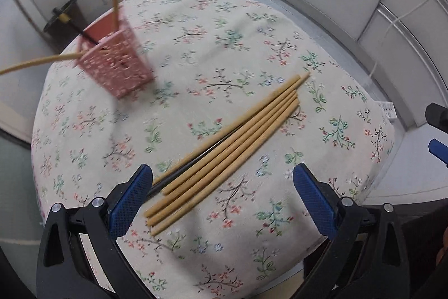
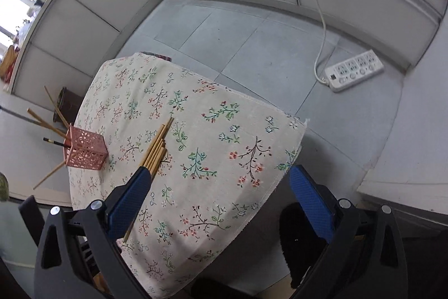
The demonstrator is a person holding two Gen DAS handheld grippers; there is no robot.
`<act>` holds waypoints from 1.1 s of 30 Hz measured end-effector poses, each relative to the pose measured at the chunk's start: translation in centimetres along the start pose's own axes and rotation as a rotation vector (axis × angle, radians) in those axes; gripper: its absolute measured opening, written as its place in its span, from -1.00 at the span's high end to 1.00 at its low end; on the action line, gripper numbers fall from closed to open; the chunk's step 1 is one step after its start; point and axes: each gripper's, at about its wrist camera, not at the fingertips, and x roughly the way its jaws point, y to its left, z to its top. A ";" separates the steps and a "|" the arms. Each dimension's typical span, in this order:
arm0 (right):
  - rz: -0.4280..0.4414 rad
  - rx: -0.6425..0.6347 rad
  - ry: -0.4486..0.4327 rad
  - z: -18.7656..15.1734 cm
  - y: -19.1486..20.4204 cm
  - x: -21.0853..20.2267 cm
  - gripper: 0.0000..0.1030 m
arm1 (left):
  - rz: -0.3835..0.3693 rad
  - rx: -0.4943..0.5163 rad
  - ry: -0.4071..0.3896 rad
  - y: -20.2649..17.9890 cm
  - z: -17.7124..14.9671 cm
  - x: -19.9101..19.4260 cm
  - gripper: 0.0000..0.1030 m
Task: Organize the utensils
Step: 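Withdraw both tools from the basket toward the remaining bamboo chopsticks, then grasp a bamboo chopstick with the left tool and lift it upright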
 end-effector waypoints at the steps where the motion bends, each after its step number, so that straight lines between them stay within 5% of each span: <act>1: 0.001 0.007 -0.001 0.2 -0.2 -0.1 -0.88 | -0.012 0.009 0.010 -0.3 0.4 0.4 -0.87; 9: 0.032 0.111 0.089 0.7 -1.6 1.2 -0.88 | -0.106 0.025 0.130 -1.7 6.4 4.8 -0.87; 17: 0.029 0.086 0.129 0.7 -0.8 2.1 -0.88 | -0.075 0.062 0.242 -2.7 10.8 9.1 -0.78; 33: 0.037 0.122 0.164 1.2 -1.5 2.9 -0.88 | -0.063 0.119 0.248 -3.9 11.6 10.9 -0.66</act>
